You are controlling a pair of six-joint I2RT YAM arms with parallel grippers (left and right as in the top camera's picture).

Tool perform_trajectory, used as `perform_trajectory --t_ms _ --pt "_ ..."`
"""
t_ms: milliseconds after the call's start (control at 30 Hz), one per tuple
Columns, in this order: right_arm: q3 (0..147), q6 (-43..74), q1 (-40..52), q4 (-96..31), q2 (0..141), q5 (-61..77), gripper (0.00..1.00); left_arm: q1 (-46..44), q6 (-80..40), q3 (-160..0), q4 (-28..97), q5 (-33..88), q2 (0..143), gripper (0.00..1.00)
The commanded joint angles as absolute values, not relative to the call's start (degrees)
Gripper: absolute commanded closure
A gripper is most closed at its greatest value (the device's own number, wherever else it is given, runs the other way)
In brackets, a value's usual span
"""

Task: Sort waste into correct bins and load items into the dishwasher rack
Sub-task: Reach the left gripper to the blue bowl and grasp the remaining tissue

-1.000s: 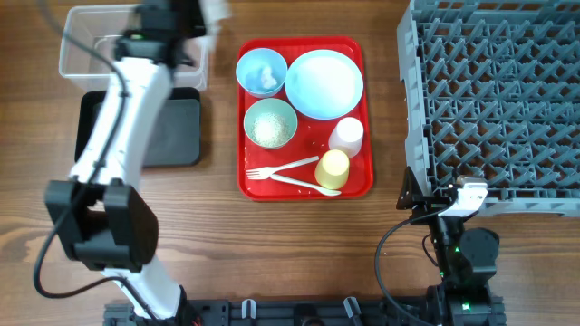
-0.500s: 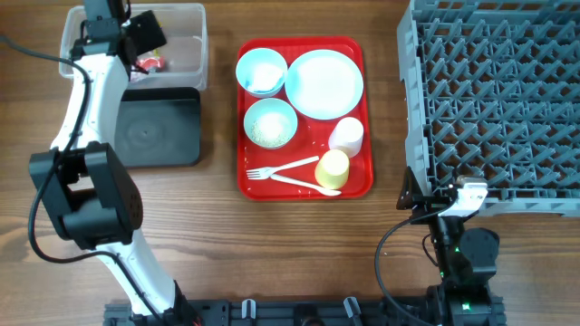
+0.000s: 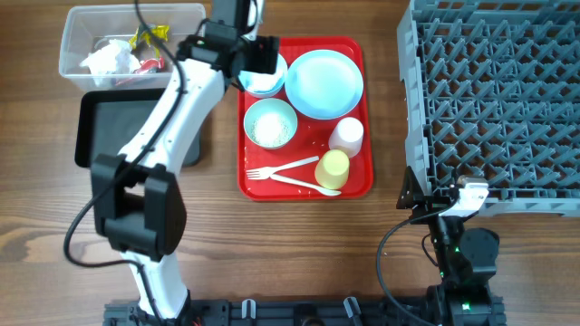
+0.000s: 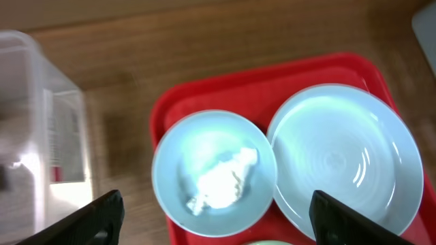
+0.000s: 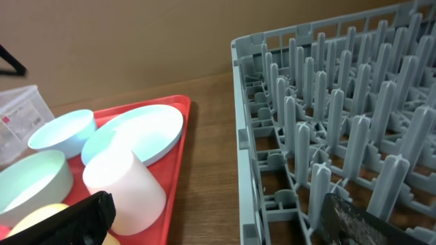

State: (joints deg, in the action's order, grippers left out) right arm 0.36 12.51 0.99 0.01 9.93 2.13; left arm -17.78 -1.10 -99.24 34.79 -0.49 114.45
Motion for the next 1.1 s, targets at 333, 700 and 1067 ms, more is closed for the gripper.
perform_trajectory --t_ms 333,700,1067 --pt "0.32 15.62 1.06 0.1 10.31 3.05 0.0 -18.92 -0.43 -99.35 30.39 -0.01 125.29 0.31" --pt "0.32 15.64 1.06 0.1 10.31 3.03 0.0 -18.92 -0.47 -99.33 28.88 -0.01 130.5 0.36" --pt "0.32 15.64 1.06 0.1 10.31 3.03 0.0 -18.92 -0.45 -99.33 27.57 0.25 133.69 0.55"
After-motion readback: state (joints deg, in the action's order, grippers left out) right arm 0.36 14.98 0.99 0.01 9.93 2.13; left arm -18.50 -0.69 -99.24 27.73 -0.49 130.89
